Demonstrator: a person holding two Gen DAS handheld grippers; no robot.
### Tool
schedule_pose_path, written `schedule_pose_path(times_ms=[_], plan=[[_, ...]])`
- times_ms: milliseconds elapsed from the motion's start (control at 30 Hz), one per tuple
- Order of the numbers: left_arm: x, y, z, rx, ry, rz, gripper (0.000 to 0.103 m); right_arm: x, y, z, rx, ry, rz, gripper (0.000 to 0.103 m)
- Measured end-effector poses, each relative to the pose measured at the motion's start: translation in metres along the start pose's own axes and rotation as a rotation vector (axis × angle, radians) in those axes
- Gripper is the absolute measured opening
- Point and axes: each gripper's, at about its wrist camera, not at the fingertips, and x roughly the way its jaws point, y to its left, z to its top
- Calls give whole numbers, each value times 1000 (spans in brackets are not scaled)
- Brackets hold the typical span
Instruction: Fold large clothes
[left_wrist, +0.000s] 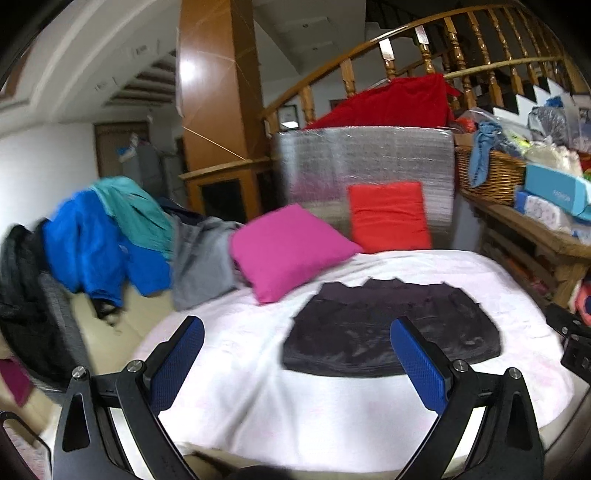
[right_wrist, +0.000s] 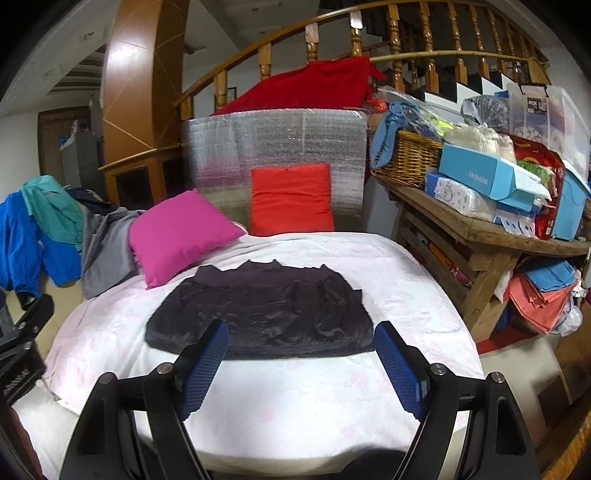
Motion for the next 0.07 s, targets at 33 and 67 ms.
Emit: schedule_pose_path(times_ms=[33,67], plan=[[13,2,2,-12,15,-16,101,10,-9,3,5,2,-9,84],[30,5,5,-25,40,-21,101,27,-23,7,19,8,-36,84]])
